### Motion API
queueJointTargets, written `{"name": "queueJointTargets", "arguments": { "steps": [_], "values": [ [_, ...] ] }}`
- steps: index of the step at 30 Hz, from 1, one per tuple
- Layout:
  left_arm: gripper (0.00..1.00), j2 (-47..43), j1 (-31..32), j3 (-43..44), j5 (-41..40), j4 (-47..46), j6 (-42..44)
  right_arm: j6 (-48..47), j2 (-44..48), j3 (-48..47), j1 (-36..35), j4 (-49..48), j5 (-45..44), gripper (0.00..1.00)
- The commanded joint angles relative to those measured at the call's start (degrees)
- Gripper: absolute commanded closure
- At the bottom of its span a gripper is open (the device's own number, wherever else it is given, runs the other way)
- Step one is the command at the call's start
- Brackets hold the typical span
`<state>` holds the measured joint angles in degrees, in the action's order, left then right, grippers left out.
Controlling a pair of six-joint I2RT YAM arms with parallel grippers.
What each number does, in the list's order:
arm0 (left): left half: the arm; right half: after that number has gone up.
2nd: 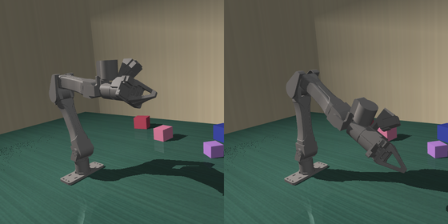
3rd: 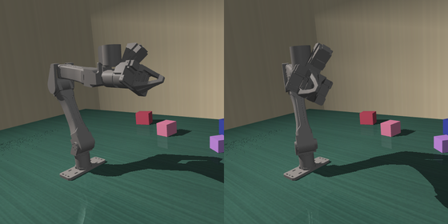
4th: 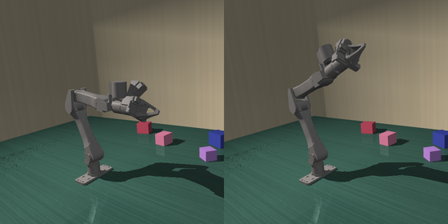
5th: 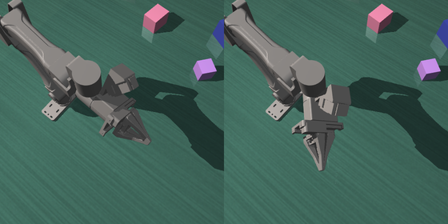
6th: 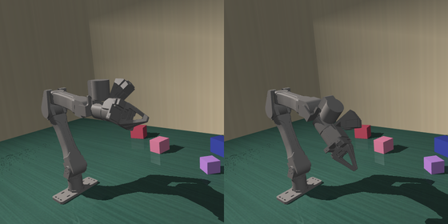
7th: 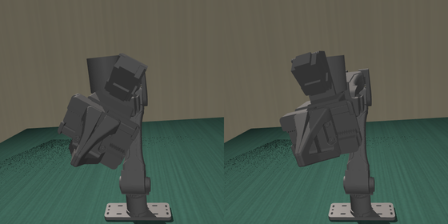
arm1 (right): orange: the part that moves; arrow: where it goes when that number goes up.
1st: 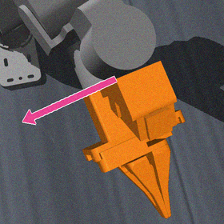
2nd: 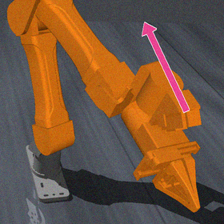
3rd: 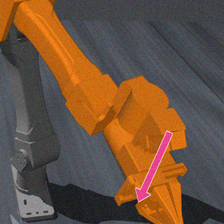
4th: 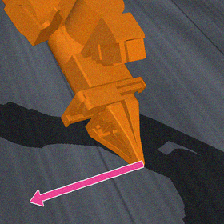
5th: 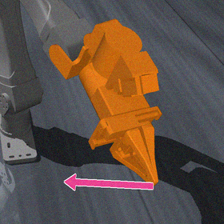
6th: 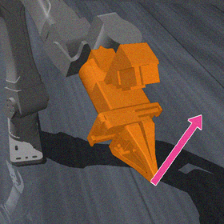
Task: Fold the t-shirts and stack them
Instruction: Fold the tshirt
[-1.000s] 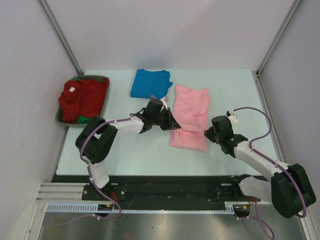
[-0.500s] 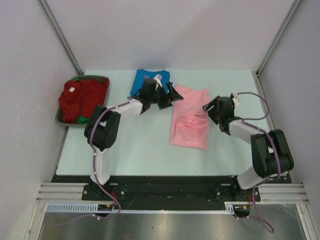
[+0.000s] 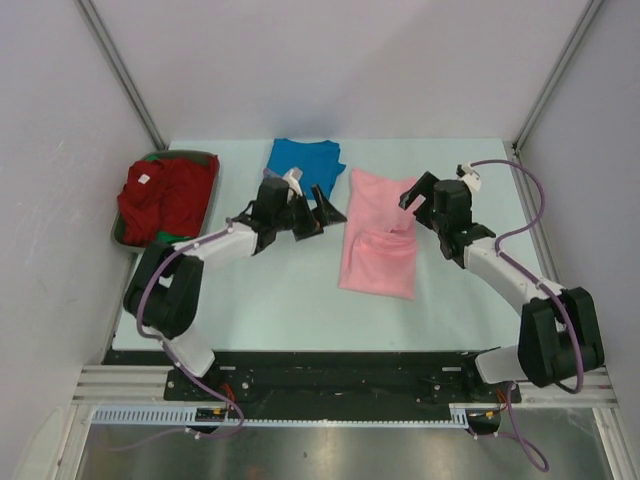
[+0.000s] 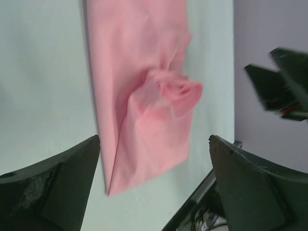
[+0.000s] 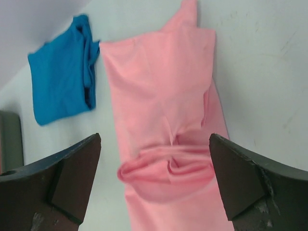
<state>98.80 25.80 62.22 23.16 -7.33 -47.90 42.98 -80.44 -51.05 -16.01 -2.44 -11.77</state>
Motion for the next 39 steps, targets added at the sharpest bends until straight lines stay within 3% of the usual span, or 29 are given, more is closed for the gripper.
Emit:
{"name": "queueJointTargets", "arguments": {
  "steps": [1,5,9,20,28,32,39],
  "values": [
    [0.00,-8.1,2.4,-11.8,0.0,0.7,2.6,-8.3,7.9,3.7,-4.1,10.5,-4.8,0.00],
    [0.00,-13.3,6.5,-18.9,-1.7,-0.1,2.7,-8.3,13.7,9.2,-5.3,9.0,3.6,0.00],
    [0.00,-15.2,10.0,-23.9,-1.4,-5.8,-0.3,-5.4,13.4,9.9,-7.1,10.0,10.9,0.00],
    [0.00,-17.0,11.2,-27.1,-1.8,-6.4,-0.3,-1.5,-1.6,6.2,-12.3,1.1,12.9,0.00],
    [0.00,-16.5,11.1,-25.6,-2.8,-3.4,2.3,-2.7,-14.4,-3.3,-12.4,-6.2,13.0,0.00],
    [0.00,-16.0,11.0,-25.8,-2.7,-3.5,2.6,-3.5,-20.4,-12.4,-12.5,-5.2,13.4,0.00],
    [0.00,-16.2,10.3,-26.5,-2.3,-2.7,3.4,-4.1,-27.7,-19.1,-11.7,-3.3,14.4,0.00]
  ]
}}
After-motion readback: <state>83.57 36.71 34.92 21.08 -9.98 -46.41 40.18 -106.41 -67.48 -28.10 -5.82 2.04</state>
